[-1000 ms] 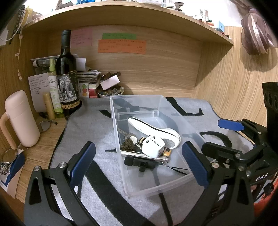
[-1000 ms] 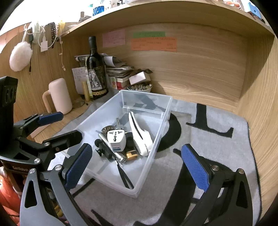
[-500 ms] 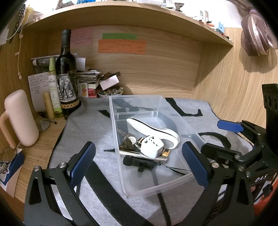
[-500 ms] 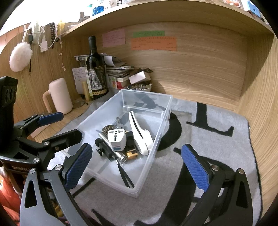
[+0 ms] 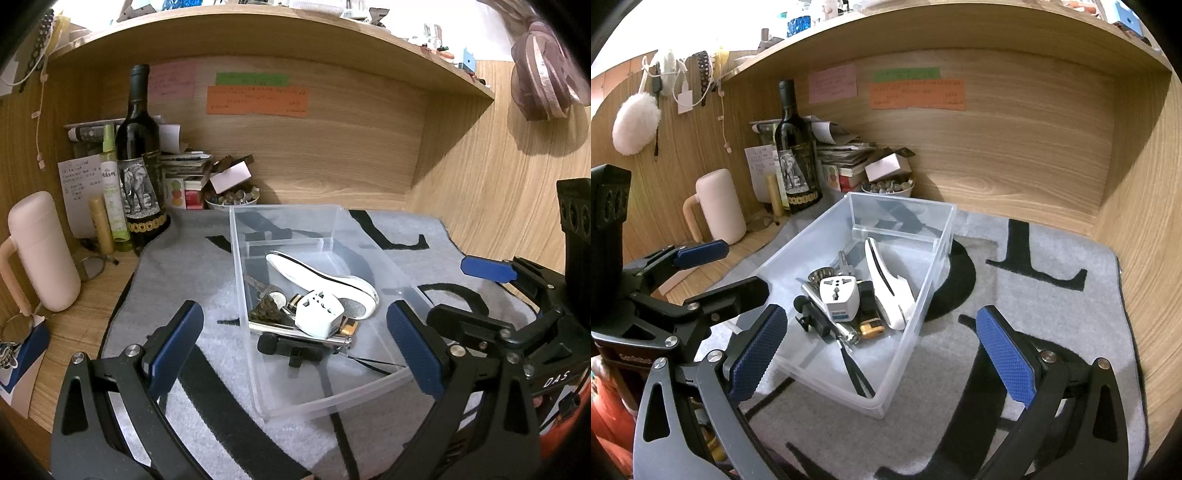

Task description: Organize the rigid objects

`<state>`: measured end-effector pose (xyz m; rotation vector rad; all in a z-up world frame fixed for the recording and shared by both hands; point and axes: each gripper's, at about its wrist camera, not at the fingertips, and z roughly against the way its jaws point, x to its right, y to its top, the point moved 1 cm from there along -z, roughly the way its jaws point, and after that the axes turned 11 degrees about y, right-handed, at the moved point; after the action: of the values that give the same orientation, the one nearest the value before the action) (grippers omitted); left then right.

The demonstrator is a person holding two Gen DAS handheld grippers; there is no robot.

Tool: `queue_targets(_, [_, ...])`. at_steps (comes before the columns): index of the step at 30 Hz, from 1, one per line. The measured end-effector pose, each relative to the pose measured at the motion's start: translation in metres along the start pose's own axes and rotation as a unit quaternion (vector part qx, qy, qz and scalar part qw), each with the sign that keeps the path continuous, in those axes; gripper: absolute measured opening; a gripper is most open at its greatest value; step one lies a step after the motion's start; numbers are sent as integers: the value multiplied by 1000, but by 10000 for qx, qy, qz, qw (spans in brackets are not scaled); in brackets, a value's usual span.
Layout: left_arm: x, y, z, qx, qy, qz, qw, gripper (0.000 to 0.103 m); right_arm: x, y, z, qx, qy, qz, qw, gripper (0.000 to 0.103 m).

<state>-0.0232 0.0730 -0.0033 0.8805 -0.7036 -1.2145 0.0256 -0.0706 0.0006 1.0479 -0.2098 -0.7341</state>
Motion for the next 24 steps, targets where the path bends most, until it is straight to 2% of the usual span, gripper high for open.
queue_targets(24, [5, -2, -7, -108, -142, -23, 9998, 101, -1, 0, 5, 105, -18, -61, 9999, 102])
